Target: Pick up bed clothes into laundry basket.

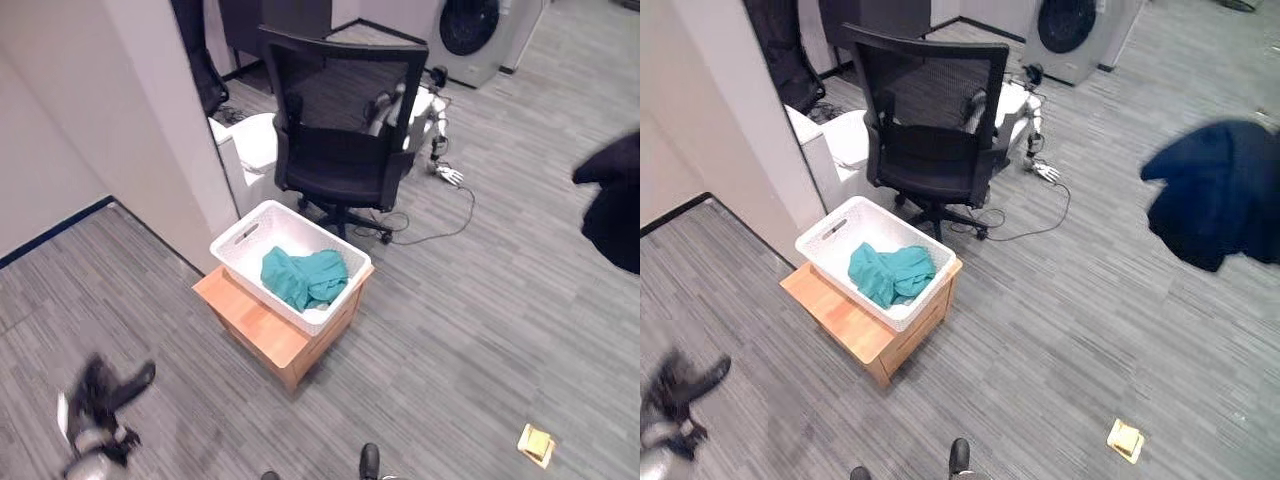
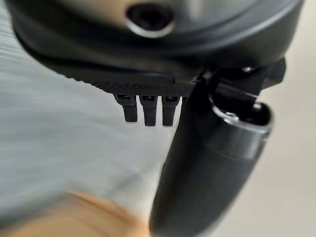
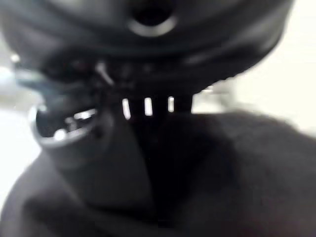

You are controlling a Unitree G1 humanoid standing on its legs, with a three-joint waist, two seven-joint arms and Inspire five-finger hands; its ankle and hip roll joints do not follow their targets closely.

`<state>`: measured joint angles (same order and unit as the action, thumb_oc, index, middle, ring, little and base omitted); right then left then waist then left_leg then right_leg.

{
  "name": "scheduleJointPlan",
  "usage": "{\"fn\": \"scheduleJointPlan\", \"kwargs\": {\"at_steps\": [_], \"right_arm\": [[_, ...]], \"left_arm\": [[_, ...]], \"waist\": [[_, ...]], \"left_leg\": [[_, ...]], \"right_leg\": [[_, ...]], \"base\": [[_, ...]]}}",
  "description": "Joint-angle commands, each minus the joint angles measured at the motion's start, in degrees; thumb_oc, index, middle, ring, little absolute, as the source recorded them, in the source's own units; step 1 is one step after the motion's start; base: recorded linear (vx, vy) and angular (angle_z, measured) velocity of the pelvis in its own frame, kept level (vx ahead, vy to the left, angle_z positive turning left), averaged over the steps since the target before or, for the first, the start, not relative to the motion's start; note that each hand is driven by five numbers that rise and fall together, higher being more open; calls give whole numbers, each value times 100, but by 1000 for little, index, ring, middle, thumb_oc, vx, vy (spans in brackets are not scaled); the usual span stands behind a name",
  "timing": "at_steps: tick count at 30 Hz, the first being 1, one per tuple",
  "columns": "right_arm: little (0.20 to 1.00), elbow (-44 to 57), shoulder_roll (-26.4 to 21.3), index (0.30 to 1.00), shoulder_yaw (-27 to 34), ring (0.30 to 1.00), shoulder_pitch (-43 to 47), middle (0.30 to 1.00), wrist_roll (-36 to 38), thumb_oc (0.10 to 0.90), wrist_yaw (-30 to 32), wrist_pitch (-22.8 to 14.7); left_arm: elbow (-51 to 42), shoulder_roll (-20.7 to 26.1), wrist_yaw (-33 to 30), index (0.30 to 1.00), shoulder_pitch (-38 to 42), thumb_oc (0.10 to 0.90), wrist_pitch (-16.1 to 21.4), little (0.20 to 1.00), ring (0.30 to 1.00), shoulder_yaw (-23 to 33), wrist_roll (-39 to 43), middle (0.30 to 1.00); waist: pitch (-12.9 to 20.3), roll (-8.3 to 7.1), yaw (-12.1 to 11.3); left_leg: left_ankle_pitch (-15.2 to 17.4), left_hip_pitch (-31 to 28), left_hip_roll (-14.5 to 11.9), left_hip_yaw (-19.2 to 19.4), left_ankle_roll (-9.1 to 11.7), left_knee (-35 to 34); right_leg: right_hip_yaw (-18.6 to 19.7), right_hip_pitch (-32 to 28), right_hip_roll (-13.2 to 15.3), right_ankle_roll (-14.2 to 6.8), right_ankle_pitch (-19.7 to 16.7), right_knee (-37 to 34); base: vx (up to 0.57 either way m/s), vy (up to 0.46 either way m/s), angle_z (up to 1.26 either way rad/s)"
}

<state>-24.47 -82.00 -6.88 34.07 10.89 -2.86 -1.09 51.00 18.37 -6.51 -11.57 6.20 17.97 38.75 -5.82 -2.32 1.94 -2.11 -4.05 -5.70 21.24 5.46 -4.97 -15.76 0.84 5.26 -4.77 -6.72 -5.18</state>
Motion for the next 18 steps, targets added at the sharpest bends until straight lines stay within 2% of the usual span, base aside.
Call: {"fn": "scheduleJointPlan", "kwargs": {"at_steps": [1, 2, 3, 5, 6, 13, 18], "right_arm": [[300, -100, -331, 300, -1642, 300, 2693, 300, -464, 400, 238, -413], [300, -173, -289, 300, -2008, 300, 3065, 300, -454, 400, 243, -414], [300, -626, 0, 300, -3270, 300, 4276, 300, -830, 400, 213, -404], [300, -1138, 271, 300, -4431, 300, 5440, 300, -1135, 400, 238, -396], [300, -1332, 390, 300, -4894, 300, 5883, 300, -1185, 400, 227, -411], [300, -2052, 982, 300, -5751, 300, 6753, 300, -1557, 400, 150, -417], [300, -2093, 1162, 300, -6028, 300, 6763, 300, -1764, 400, 7, -385]], "left_arm": [[507, 314, 488, 900, 143, 800, -88, 900, 900, -259, 203, 900], [534, 267, 504, 900, 139, 800, -78, 900, 900, -224, 213, 900], [1360, 189, 600, 900, 85, 800, -242, 900, 900, -361, -168, 900], [1831, 71, 709, 900, -21, 800, -375, 900, 900, -654, -956, 900], [1978, -57, 763, 900, -14, 800, -415, 900, 900, -687, -1059, 900], [2527, -236, 1053, 900, -134, 800, -595, 900, 900, -1325, -2317, 900], [2498, -158, 1000, 900, -75, 800, -618, 900, 900, -1354, -2421, 900]], "waist": [[231, -485, -468], [235, -441, -415], [265, -491, -463], [266, -505, -553], [258, -462, -582], [115, -604, -936], [-55, -652, -1097]], "left_leg": [[-134, -153, 192, -85, 170, -3], [-135, -154, 193, -86, 170, -3], [-146, -132, 194, -171, 169, -3], [-164, -77, 194, -278, 164, -3], [-176, -38, 184, -331, 163, -3], [-237, 232, 181, -591, 128, -3], [-278, 421, 171, -751, 118, -3]], "right_leg": [[-247, -384, -188, -268, 365, 18], [-249, -386, -187, -267, 367, 18], [-333, -428, -187, -249, 393, 18], [-436, -440, -183, -233, 407, 18], [-483, -425, -181, -233, 408, 18], [-723, -330, -180, -222, 414, 18], [-844, -233, -182, -205, 423, 18]], "base": [[2, -17, -5], [-9, -26, 15], [-13, -26, 39], [-31, -34, 51], [-33, -38, 49], [-43, -27, 30], [-39, -23, 18]]}}
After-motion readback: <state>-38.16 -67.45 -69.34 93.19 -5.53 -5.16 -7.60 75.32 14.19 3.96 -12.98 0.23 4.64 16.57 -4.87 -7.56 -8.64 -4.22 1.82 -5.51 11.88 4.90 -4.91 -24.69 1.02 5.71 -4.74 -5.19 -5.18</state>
